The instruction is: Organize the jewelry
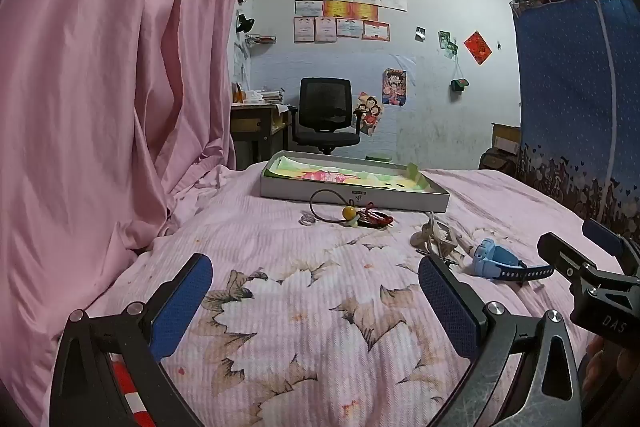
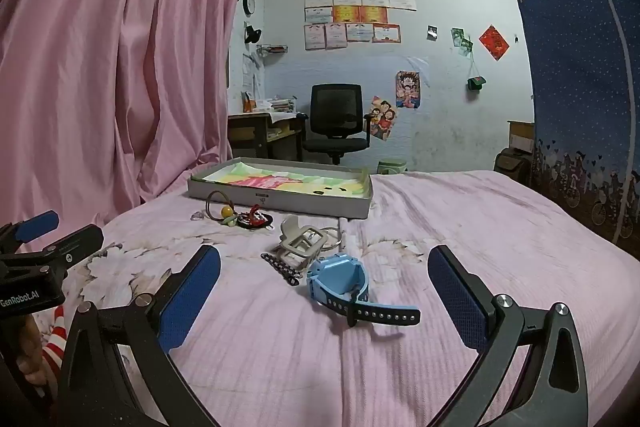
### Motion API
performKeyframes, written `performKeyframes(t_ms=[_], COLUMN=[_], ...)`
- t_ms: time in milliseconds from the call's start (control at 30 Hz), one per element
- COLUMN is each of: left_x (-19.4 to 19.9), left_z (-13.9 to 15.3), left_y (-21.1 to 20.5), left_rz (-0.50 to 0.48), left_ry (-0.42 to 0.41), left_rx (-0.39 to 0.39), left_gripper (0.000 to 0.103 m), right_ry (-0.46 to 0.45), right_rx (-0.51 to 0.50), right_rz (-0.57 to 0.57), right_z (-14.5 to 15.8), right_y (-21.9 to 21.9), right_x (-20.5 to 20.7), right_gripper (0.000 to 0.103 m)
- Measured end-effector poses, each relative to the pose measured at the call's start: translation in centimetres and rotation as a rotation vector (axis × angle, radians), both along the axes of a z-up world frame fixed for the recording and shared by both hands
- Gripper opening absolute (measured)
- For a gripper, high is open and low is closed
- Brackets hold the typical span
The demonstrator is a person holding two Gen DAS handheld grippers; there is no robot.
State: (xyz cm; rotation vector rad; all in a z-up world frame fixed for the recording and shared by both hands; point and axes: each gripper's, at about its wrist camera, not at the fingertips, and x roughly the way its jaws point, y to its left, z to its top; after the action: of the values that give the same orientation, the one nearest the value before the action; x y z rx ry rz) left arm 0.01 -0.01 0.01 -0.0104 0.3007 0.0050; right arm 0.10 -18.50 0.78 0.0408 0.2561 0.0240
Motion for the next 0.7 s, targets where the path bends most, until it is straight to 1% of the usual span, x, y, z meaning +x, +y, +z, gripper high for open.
performKeyframes(t_ms=[700], left_x=[-0.01], left_z=[-0.06], left_y=[0.00], left_rz=[0.002], left_ry=[0.002], left_rx=[0.007], left_gripper=[0.103], right_ry=[0.011], right_rx=[0.004], right_rz=[0.002], right_z=[-0.27], right_y=[-0.22], right_x=[0.21], right_gripper=[0.102])
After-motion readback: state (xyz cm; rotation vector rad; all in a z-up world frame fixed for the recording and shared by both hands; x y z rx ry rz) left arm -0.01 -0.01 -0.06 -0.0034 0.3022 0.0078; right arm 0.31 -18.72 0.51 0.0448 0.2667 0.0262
